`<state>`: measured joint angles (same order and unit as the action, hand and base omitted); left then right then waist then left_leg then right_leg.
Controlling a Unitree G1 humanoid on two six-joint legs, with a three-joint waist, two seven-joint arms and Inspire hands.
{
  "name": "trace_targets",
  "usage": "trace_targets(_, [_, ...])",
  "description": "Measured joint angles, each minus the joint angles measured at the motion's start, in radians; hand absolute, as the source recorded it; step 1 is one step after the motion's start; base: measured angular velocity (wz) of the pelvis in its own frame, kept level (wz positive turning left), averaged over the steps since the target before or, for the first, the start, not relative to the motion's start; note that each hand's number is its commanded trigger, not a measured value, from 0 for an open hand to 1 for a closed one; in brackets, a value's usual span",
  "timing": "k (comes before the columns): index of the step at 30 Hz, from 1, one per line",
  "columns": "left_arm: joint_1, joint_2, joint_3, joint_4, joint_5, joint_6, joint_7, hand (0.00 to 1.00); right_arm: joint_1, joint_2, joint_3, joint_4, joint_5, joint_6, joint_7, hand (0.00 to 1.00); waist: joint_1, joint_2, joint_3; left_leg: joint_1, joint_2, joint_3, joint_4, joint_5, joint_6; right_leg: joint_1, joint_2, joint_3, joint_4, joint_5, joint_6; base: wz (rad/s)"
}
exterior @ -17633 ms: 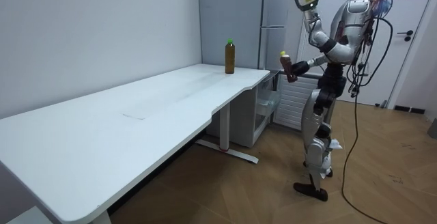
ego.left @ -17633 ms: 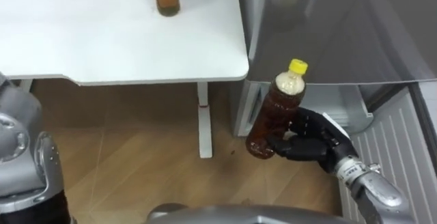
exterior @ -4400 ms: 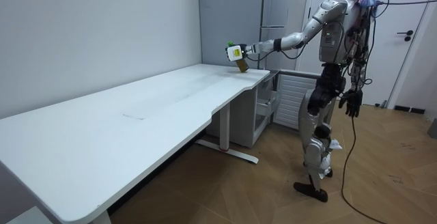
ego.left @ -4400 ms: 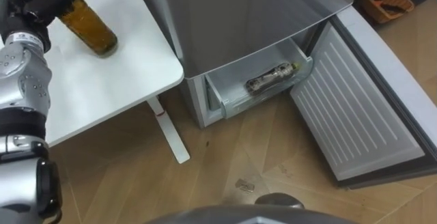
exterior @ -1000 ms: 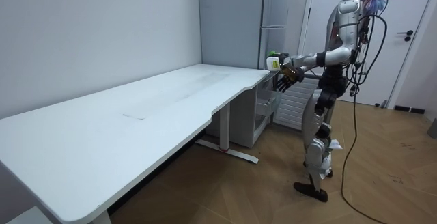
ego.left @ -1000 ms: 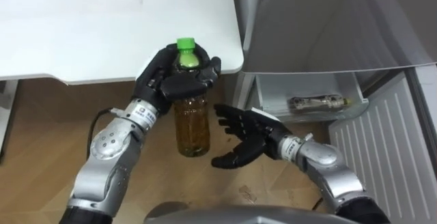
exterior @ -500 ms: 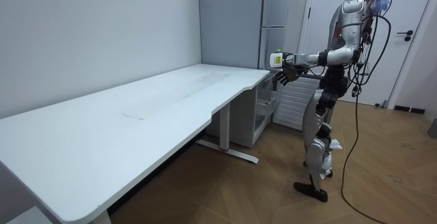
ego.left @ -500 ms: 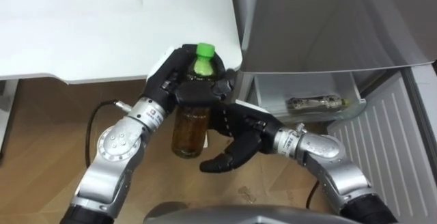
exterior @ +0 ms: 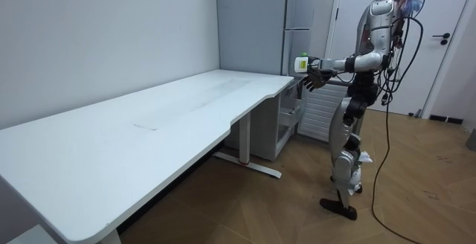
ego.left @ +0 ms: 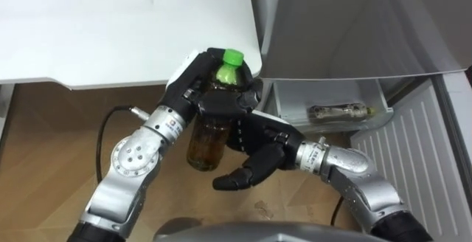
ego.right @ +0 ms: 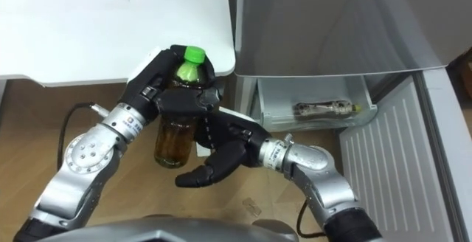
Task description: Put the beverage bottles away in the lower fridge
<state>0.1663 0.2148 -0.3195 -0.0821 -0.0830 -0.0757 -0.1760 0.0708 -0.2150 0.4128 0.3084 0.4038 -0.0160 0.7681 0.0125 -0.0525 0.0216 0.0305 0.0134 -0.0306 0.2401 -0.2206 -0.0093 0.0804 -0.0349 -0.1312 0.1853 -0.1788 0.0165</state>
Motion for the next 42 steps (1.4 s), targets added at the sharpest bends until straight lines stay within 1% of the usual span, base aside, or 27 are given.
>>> trace_targets(6, [-0.009,0.000,-0.007,0.000,0.006,0.000,0.003,1.00,0.000,0.000,0.029,0.037,0.133,0.007,-0.001,0.00,-0.001,-0.002,0.0015,-0.001,0.000,-0.001,0.002,0.000,0.000,0.002,0.001,-0.002,0.001,0.000,0.000,0.00])
trace_targets(7, [-0.010,-0.001,-0.008,0.000,0.006,0.000,0.005,1.00,0.000,0.000,0.034,0.042,0.159,0.008,-0.001,0.37,-0.002,-0.002,0.0015,-0.001,0.000,-0.001,0.002,0.000,0.000,0.002,0.001,-0.003,0.001,0.000,0.000,0.00])
trace_targets(8, [-0.014,-0.001,-0.009,0.000,0.006,-0.001,0.005,1.00,0.001,0.000,0.037,0.044,0.183,0.011,-0.002,0.57,0.001,-0.001,0.0017,-0.001,0.000,-0.001,0.002,0.000,0.000,0.002,0.001,-0.004,0.001,0.000,0.000,0.00])
trace_targets(9, [-0.018,-0.001,-0.010,0.000,0.006,-0.002,0.005,1.00,0.001,0.000,0.038,0.045,0.194,0.011,-0.002,1.00,0.006,-0.001,0.0019,-0.001,0.000,0.000,0.003,0.000,0.000,0.002,0.001,-0.004,0.001,0.000,-0.001,0.00])
trace_targets(12, [-0.040,-0.002,-0.022,0.000,0.006,-0.004,0.005,1.00,0.009,0.000,0.037,0.048,0.259,0.011,-0.003,1.00,0.020,0.003,0.0014,-0.001,0.001,0.000,0.004,0.000,0.000,0.001,0.001,-0.004,0.001,0.001,-0.001,0.00])
trace_targets(13, [-0.043,-0.003,-0.026,0.000,0.006,-0.010,0.005,1.00,0.009,0.000,0.037,0.051,0.275,0.011,-0.005,1.00,0.022,0.006,0.0007,-0.001,0.001,0.000,0.004,0.000,0.000,0.001,0.001,-0.004,0.001,0.001,-0.001,0.00])
trace_targets(16, [-0.047,-0.004,-0.044,0.000,0.006,-0.015,0.005,1.00,0.009,0.002,0.037,0.069,0.292,-0.001,-0.027,1.00,0.024,0.011,-0.0020,-0.001,0.001,0.000,0.005,0.000,0.000,0.001,0.001,-0.004,0.001,0.001,-0.001,0.00])
trace_targets(19, [-0.050,-0.009,-0.081,-0.001,0.006,-0.017,0.002,1.00,0.009,0.002,0.038,0.078,0.292,-0.006,-0.051,1.00,0.028,0.012,-0.0021,0.000,0.001,0.000,0.005,0.000,0.000,0.001,0.002,-0.004,0.001,0.001,-0.001,0.00])
trace_targets(23, [-0.059,-0.025,-0.082,-0.001,-0.002,-0.017,0.000,1.00,0.009,0.008,0.047,0.081,0.292,-0.039,-0.061,1.00,0.023,0.015,-0.0014,0.000,0.001,0.000,0.002,0.000,0.000,0.000,0.002,-0.004,0.001,0.001,-0.001,0.00])
trace_targets(25, [-0.061,-0.033,-0.095,-0.002,-0.001,-0.018,-0.001,1.00,0.008,0.017,0.049,0.081,0.298,-0.040,-0.062,1.00,0.024,0.015,-0.0015,-0.001,0.001,0.000,0.002,0.000,0.000,0.000,0.002,-0.005,0.001,0.001,-0.001,0.00])
trace_targets(29, [-0.062,-0.036,-0.103,-0.002,0.006,-0.018,-0.003,1.00,0.008,0.025,0.059,0.084,0.305,-0.042,-0.062,1.00,0.023,0.016,-0.0012,-0.002,0.002,0.000,0.002,0.000,0.000,-0.004,0.002,-0.005,0.001,0.001,-0.001,0.00])
trace_targets(31, [-0.062,-0.044,-0.098,-0.002,0.006,-0.018,-0.001,1.00,0.008,0.026,0.065,0.084,0.304,-0.059,-0.067,1.00,0.023,0.015,-0.0014,-0.003,0.002,0.000,0.002,0.000,0.000,-0.009,0.002,-0.005,0.002,0.001,-0.001,0.00])
trace_targets(34, [-0.062,-0.046,-0.097,-0.002,0.005,-0.018,-0.001,1.00,0.008,0.029,0.065,0.084,0.305,-0.060,-0.069,1.00,0.024,0.015,-0.0013,-0.004,0.002,0.001,-0.001,0.000,0.000,-0.009,0.002,-0.005,0.002,0.001,-0.001,0.00])
trace_targets(35, [-0.062,-0.047,-0.097,-0.002,0.004,-0.018,-0.001,0.85,0.008,0.029,0.065,0.084,0.307,-0.060,-0.069,1.00,0.024,0.015,-0.0013,-0.004,0.002,0.001,-0.001,0.000,0.000,-0.009,0.002,-0.005,0.002,0.001,-0.001,0.00])
trace_targets(37, [-0.062,-0.047,-0.096,-0.002,-0.003,-0.018,0.000,0.02,0.009,0.031,0.065,0.084,0.308,-0.060,-0.070,1.00,0.023,0.015,-0.0012,-0.004,0.002,0.001,-0.001,0.000,0.000,-0.009,0.002,-0.005,0.002,0.001,-0.001,0.00])
trace_targets(38, [-0.062,-0.049,-0.096,-0.002,-0.005,-0.018,0.003,0.00,0.009,0.031,0.065,0.084,0.311,-0.060,-0.070,1.00,0.023,0.015,-0.0010,-0.005,0.002,0.002,-0.002,0.000,0.000,-0.010,0.002,-0.005,0.002,0.001,-0.001,0.00])
trace_targets(42, [-0.062,-0.048,-0.097,-0.002,-0.004,-0.018,0.009,0.00,0.009,0.030,0.065,0.085,0.312,-0.060,-0.070,1.00,0.020,0.013,0.0003,-0.012,0.002,0.002,0.000,0.000,0.000,-0.014,0.002,-0.006,0.001,0.001,-0.001,0.00])
